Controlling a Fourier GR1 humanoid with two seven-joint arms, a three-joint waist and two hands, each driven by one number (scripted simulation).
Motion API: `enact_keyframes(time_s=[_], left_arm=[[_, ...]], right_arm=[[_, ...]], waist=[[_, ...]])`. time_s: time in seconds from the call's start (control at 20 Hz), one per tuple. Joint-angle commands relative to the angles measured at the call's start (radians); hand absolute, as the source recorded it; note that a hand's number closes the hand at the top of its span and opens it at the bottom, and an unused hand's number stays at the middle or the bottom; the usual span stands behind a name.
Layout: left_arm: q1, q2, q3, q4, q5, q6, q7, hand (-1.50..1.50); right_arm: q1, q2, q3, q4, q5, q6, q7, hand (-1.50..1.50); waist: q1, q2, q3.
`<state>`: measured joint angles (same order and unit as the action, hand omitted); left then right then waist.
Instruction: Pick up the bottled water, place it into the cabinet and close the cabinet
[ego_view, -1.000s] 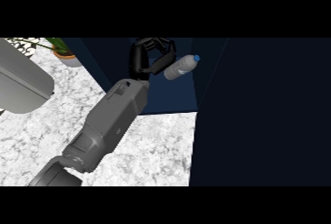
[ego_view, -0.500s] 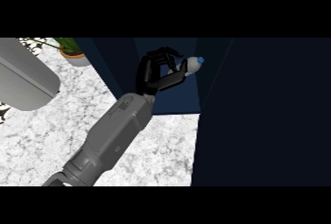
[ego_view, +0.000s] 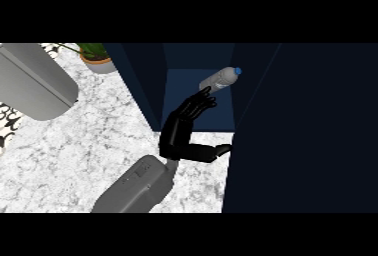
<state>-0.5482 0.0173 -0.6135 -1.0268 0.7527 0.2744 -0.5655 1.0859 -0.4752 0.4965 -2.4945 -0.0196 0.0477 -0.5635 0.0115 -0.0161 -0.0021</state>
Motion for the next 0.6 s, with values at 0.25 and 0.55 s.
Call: enact_keyframes(time_s=[0.25, 0.55], left_arm=[[0.425, 0.221, -0.081, -0.42, -0.032, 0.065, -0.033, -1.5], [0.6, 0.374, -0.062, -0.564, 0.001, -0.052, -0.091, -1.5]], right_arm=[[0.023, -0.031, 0.027, -0.15, 0.089, -0.056, 0.053, -1.5], [-0.025, -0.22, 0.053, -0.151, 0.184, 0.068, 0.063, 1.5]], waist=[[0.03, 0.001, 0.0], [0.039, 0.001, -0.003]])
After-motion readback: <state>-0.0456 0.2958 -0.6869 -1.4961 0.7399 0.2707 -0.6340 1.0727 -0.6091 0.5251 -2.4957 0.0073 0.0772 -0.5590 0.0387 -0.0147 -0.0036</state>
